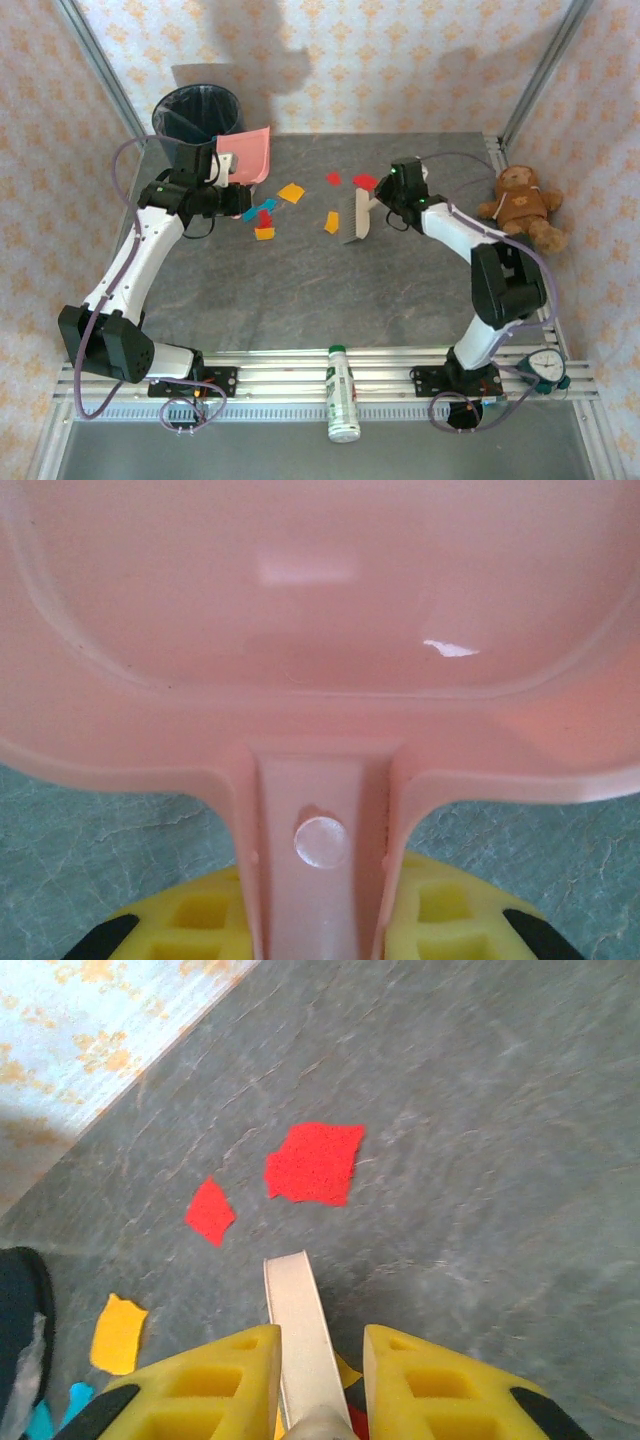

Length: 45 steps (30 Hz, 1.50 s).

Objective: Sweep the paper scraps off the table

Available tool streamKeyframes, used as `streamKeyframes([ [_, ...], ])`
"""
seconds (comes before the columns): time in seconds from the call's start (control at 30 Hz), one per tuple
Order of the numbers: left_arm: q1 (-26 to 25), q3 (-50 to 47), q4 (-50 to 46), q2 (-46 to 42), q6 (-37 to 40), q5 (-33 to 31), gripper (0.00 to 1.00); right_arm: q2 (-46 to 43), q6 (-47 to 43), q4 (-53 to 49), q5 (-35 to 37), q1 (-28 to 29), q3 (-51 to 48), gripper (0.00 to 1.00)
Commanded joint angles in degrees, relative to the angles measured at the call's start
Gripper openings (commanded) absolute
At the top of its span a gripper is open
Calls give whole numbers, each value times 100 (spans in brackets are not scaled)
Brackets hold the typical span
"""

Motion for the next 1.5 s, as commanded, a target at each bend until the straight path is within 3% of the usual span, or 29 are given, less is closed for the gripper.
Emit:
streamKeyframes([
  [0.0,-49,15,56,-136,140,-78,0,-416,-302,-609,931,12,-200,0],
  [0.13,-49,15,55,-119,139,-80,0,-898,-404,-571,927,42,-362,0],
  [0.37,-51,15,41,-141,139,-100,0,-1282,-254,108,34,-124,-300,0],
  [0.83,-60,-45,79,-187,121,-92,0,448,443,1214,-1144,-751,975,0],
  [1.1,-95,-29,29,-125,156,-131,0,1533,802,658,-1002,-991,2148,0],
  [1.47,-103,-24,34,-133,153,-140,0,2356,1106,-902,-478,-1014,3300,0],
])
